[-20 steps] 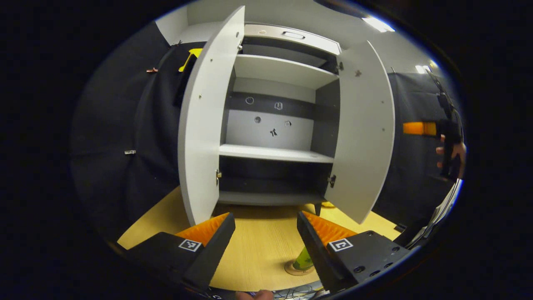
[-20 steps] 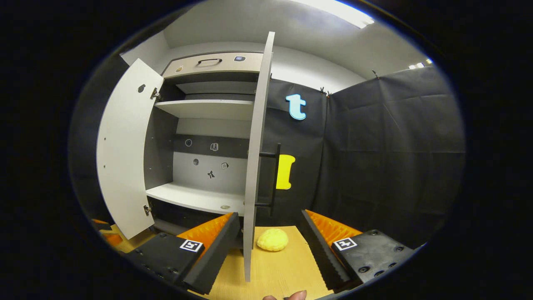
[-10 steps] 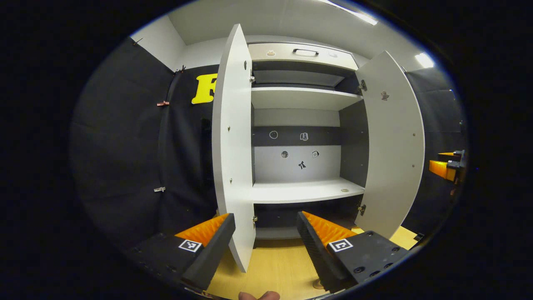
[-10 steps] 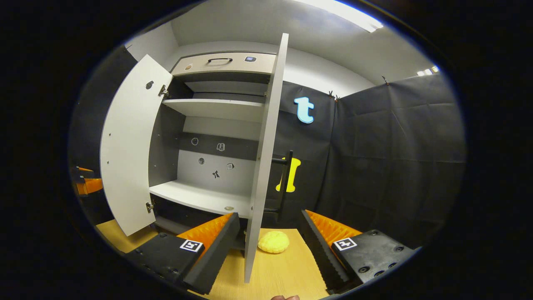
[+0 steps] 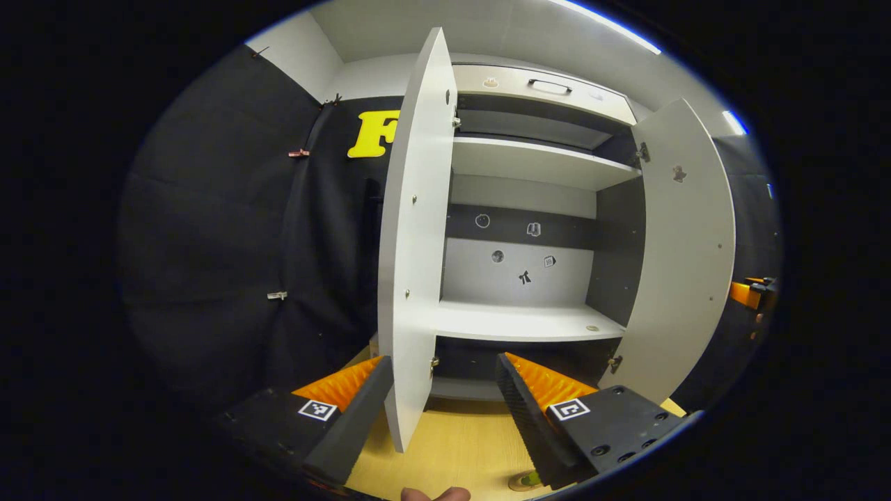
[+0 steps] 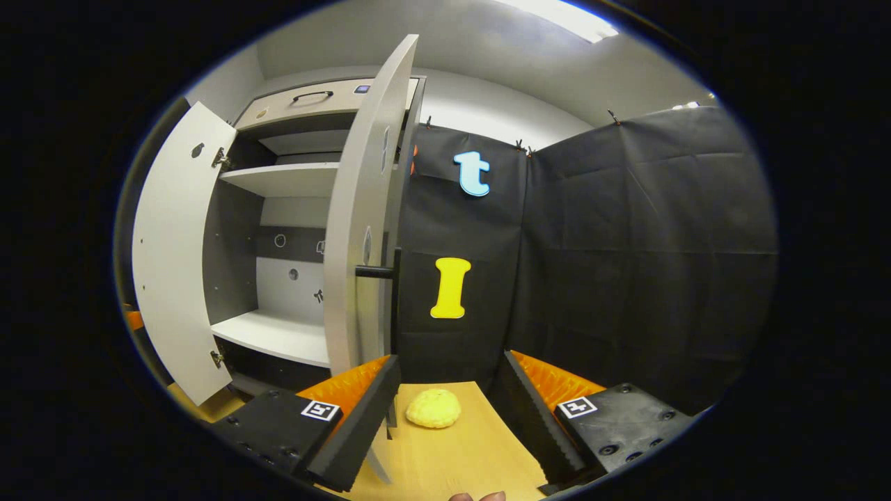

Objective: Grasp the bottle in the cabinet with the left hand and place it on the coaster, then close the right door with the right hand and the left door with the left hand.

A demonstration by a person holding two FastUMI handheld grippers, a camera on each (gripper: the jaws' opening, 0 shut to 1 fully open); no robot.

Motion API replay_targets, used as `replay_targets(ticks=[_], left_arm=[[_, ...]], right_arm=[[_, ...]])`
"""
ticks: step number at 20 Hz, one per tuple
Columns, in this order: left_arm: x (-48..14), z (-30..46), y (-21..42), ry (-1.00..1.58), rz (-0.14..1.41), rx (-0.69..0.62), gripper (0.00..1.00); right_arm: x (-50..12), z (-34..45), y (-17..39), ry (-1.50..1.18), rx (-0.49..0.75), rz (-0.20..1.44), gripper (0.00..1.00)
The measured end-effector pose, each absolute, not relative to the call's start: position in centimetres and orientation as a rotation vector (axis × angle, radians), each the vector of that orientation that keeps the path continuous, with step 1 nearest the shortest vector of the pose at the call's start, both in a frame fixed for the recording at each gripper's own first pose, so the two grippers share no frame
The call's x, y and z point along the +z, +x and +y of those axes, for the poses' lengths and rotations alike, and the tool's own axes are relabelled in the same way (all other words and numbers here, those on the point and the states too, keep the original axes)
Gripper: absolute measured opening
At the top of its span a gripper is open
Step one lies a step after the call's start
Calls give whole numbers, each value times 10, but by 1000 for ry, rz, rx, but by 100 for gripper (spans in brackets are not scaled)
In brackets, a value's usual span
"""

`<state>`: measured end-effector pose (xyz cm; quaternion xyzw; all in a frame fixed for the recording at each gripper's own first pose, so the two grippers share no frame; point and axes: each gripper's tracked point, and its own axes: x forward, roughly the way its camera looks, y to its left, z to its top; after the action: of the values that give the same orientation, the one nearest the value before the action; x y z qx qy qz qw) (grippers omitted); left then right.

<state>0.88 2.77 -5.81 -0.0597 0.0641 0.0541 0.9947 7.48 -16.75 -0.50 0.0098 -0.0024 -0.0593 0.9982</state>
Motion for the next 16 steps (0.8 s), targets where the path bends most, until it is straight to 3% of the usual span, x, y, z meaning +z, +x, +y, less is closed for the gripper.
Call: replay_targets(ticks=[16], left_arm=[[-67,48,4,-58,152,122,95]], right_arm=[[-3,-112,83,129,-14,-11,96]])
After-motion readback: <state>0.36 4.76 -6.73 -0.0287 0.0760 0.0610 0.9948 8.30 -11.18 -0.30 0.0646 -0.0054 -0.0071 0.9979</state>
